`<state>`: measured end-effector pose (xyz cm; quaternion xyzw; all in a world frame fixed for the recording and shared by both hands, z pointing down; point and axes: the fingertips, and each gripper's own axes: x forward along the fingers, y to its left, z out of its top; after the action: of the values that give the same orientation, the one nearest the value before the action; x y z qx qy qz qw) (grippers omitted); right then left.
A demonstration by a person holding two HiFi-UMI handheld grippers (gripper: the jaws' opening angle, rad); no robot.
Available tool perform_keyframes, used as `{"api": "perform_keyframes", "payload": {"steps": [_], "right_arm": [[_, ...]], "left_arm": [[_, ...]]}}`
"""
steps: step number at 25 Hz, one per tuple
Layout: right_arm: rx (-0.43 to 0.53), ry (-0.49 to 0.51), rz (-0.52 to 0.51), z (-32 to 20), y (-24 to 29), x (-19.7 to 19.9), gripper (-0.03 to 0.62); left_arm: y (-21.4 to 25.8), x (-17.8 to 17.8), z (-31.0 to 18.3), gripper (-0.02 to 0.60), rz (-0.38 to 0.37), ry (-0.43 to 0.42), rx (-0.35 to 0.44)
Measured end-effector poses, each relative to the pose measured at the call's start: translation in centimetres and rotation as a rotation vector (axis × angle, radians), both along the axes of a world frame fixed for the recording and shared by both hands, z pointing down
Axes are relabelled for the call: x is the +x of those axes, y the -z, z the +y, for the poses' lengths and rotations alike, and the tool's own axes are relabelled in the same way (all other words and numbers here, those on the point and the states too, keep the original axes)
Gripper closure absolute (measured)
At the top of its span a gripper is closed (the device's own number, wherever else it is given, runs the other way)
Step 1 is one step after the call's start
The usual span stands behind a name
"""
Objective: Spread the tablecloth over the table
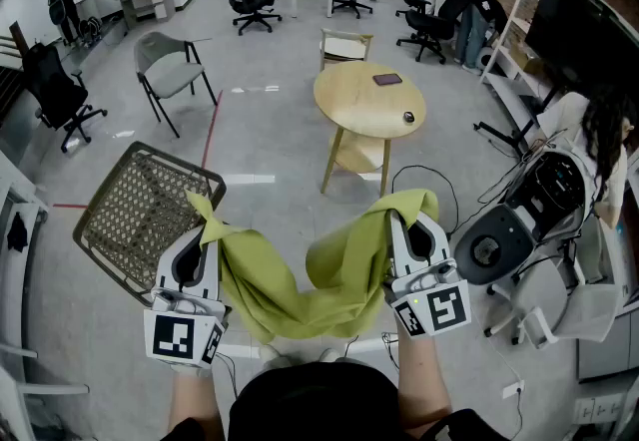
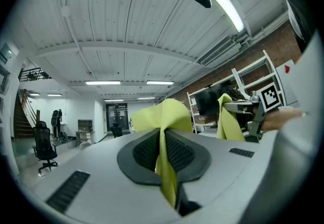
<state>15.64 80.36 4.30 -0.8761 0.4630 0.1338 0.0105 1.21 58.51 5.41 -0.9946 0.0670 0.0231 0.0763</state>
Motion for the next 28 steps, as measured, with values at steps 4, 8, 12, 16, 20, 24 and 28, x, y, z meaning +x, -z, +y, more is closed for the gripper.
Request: {"api": "perform_keyframes", "payload": {"steps": [4, 8, 12, 16, 20, 24, 28], "right_arm": [[0.002, -0.01, 0.003, -1.1, 0.2, -0.3, 0.583], [0.0, -0.026, -0.005, -2.0, 0.5, -0.7, 0.583], [0.01, -0.045, -0.003, -3.2, 1.0, -1.3, 0.583], [0.015, -0.064, 0.012, -5.0, 1.5, -1.9, 0.583], [0.01, -0.056, 0.013, -8.5, 1.5, -2.8, 0.583], [-0.003, -0.018, 0.02, -12.9, 1.1, -4.2, 0.583], [-0.003, 0.03, 0.029, -17.0, 0.5, -6.1, 0.583]], "left_arm": [[-0.6, -0.5, -1.8, 0.566, -0.005, 0.0, -0.034], [-0.6, -1.6, -3.1, 0.566, -0.004, -0.001, -0.033], [-0.6, -2.9, -5.0, 0.566, -0.001, 0.011, -0.032], [-1.1, -5.2, -8.1, 0.566, 0.007, 0.051, -0.04], [-2.0, -8.0, -12.1, 0.566, 0.005, 0.105, -0.063], [-3.2, -10.9, -15.8, 0.566, 0.005, 0.155, -0.083], [-4.6, -13.9, -19.1, 0.566, 0.001, 0.217, -0.081]]}}
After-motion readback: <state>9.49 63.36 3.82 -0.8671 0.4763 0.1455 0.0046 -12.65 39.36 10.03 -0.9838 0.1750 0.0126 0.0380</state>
